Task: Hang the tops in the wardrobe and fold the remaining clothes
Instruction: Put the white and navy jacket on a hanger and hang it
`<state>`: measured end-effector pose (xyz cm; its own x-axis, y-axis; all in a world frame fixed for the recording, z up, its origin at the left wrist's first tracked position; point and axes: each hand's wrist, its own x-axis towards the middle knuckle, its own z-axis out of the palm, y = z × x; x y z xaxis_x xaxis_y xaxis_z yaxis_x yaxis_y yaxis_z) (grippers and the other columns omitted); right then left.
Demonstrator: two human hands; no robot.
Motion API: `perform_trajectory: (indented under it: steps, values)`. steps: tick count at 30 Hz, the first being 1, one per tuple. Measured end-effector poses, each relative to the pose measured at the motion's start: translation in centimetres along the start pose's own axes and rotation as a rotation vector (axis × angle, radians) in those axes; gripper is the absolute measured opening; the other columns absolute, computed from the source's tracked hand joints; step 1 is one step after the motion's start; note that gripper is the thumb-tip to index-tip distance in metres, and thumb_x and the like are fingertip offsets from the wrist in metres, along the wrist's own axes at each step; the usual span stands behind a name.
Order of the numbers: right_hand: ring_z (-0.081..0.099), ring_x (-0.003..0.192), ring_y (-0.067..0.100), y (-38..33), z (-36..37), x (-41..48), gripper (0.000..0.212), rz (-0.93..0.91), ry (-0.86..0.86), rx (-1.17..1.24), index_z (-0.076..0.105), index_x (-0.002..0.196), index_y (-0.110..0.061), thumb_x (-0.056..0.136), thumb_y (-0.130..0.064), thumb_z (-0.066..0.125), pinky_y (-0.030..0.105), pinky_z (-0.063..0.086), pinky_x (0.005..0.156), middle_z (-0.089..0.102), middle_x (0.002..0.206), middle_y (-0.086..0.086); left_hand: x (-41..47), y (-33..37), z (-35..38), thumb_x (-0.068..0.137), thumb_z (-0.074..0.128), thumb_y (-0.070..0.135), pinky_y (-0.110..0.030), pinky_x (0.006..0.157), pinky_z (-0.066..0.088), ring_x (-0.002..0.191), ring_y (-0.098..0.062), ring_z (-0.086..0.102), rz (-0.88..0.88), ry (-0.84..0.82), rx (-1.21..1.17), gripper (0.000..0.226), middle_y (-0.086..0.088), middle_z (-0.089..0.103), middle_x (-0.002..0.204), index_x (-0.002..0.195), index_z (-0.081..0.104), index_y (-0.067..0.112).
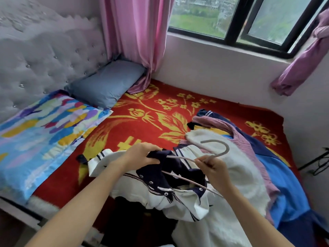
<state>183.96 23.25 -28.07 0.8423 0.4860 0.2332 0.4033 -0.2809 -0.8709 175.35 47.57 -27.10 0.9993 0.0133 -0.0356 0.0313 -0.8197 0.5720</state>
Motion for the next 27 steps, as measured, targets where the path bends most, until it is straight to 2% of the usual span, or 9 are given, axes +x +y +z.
perform_trajectory:
  steps: [5, 8, 11, 13, 15, 19, 22, 25, 27]
  values:
    - [0.049, 0.045, -0.001, -0.3, -1.3, 0.8, 0.039, 0.029, 0.044, 0.168, 0.061, 0.057, -0.018, 0.079, 0.015, 0.063, 0.009, 0.037, 0.048, 0.062, 0.051, -0.007, -0.2, 2.9, 1.4, 0.067, 0.082, 0.008, -0.038, 0.064, 0.052, 0.075, -0.031, 0.062, 0.258, 0.455, 0.164, 0.031, -0.012, 0.065, 0.078, 0.095, 0.071, 0.002]
    - [0.049, 0.045, -0.001, -1.4, -0.2, 0.7, 0.033, -0.063, -0.002, 0.069, 0.063, 0.056, -0.011, 0.074, 0.016, 0.067, 0.011, 0.038, 0.050, 0.056, 0.046, -0.010, -0.5, 4.8, 1.7, 0.058, 0.088, 0.009, -0.034, 0.046, 0.051, 0.060, -0.026, 0.061, 0.452, 0.495, 0.255, 0.032, -0.009, 0.062, 0.066, 0.085, 0.072, 0.003]
    - [0.055, 0.050, -0.001, -3.4, 0.5, 1.2, 0.024, -0.109, -0.091, 0.065, 0.065, 0.064, -0.011, 0.072, 0.010, 0.072, 0.012, 0.043, 0.053, 0.063, 0.063, -0.006, -0.8, 5.6, 1.3, 0.059, 0.087, 0.009, -0.030, 0.041, 0.049, 0.059, -0.024, 0.061, 0.438, 0.493, 0.235, 0.030, -0.008, 0.060, 0.065, 0.086, 0.073, 0.004]
    - [0.058, 0.066, -0.003, -4.3, -0.6, 1.7, 0.021, -0.211, -0.045, 0.016, 0.066, 0.077, -0.017, 0.073, 0.002, 0.075, 0.011, 0.044, 0.066, 0.065, 0.075, -0.005, -1.4, 5.4, 0.8, 0.063, 0.084, 0.008, -0.031, 0.043, 0.049, 0.060, -0.025, 0.060, 0.377, 0.526, 0.199, 0.027, -0.009, 0.060, 0.065, 0.087, 0.073, 0.004]
    - [0.056, 0.093, 0.006, -3.4, -2.0, 2.0, 0.020, -0.336, 0.161, -0.137, 0.068, 0.093, -0.011, 0.075, -0.005, 0.074, 0.014, 0.041, 0.086, 0.063, 0.095, 0.000, -2.3, 4.8, 0.2, 0.070, 0.075, 0.011, -0.035, 0.046, 0.051, 0.061, -0.027, 0.060, 0.314, 0.572, 0.183, 0.022, -0.010, 0.060, 0.066, 0.090, 0.073, 0.003]
    - [0.048, 0.113, 0.032, 1.3, -4.2, 1.5, 0.031, 0.246, 0.588, -0.118, 0.062, 0.110, 0.000, 0.086, -0.019, 0.053, 0.044, 0.036, 0.100, 0.058, 0.115, 0.015, -3.7, 3.7, -0.7, 0.075, 0.067, 0.015, -0.040, 0.051, 0.053, 0.063, -0.028, 0.063, 0.230, 0.592, 0.128, 0.022, -0.011, 0.063, 0.071, 0.094, 0.074, 0.006]
    - [0.045, 0.117, 0.036, 3.6, -3.8, 1.5, 0.032, 0.509, 0.774, -0.047, 0.056, 0.118, 0.000, 0.091, -0.012, 0.044, 0.044, 0.035, 0.102, 0.053, 0.125, 0.022, -4.2, 3.8, -1.1, 0.077, 0.066, 0.016, -0.038, 0.052, 0.053, 0.064, -0.026, 0.064, 0.221, 0.572, 0.124, 0.022, -0.009, 0.063, 0.073, 0.096, 0.074, 0.008]
    - [0.051, 0.106, 0.028, 4.2, -4.0, 2.5, 0.035, 0.657, 1.019, 0.298, 0.053, 0.120, -0.003, 0.096, -0.021, 0.035, 0.034, 0.040, 0.092, 0.054, 0.115, 0.015, -4.5, 3.2, -1.6, 0.077, 0.071, 0.004, -0.038, 0.058, 0.053, 0.067, -0.027, 0.062, 0.176, 0.618, 0.056, 0.023, -0.011, 0.061, 0.074, 0.099, 0.073, 0.006]
    - [0.051, 0.091, 0.022, 5.1, -4.4, 2.8, 0.025, 0.837, 0.901, 0.686, 0.052, 0.110, -0.014, 0.096, -0.023, 0.034, 0.025, 0.046, 0.077, 0.051, 0.101, 0.009, -5.0, 2.6, -2.0, 0.076, 0.071, -0.004, -0.034, 0.065, 0.049, 0.069, -0.026, 0.060, 0.153, 0.638, -0.013, 0.028, -0.011, 0.060, 0.076, 0.102, 0.072, 0.005]
